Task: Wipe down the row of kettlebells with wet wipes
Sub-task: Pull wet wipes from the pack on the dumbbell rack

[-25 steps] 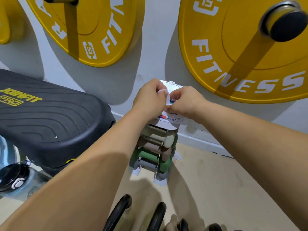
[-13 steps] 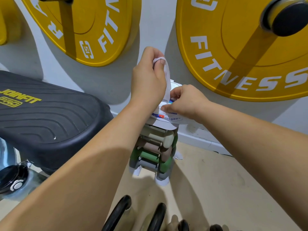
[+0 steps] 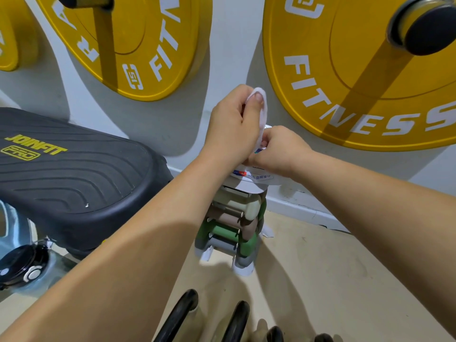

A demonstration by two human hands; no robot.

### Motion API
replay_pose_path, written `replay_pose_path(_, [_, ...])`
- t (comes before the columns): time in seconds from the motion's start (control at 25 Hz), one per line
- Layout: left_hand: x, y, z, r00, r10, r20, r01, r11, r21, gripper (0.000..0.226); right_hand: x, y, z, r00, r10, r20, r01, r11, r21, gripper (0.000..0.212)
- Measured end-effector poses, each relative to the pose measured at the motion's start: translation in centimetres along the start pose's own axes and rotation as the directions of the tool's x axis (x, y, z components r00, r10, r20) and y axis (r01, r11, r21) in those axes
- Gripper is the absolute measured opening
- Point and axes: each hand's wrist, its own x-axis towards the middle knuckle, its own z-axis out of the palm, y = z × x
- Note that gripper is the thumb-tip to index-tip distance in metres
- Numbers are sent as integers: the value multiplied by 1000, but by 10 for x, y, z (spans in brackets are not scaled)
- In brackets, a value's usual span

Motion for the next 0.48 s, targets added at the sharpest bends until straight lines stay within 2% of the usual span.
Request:
replay_pose_path(0.12, [0, 12, -1, 997, 44, -59, -46, 998, -40, 25, -1, -1, -2, 1000, 3, 2, -3, 999, 33, 29])
replay_pose_path(0.32, [12, 39, -18, 954, 114, -278, -163, 974, -160, 29, -7, -3, 3, 998, -30, -59, 23, 994, -111, 35])
replay_pose_path(0.4, [13, 38, -21, 958, 84, -274, -120, 986, -117, 32, -10, -4, 5, 997, -54, -53, 47, 991, -126, 27])
replay_pose_path(0.48, [10, 28, -23, 979, -15, -201, 5, 999, -54, 39, -14, -3, 7, 993, -110, -47, 104, 986, -129, 20])
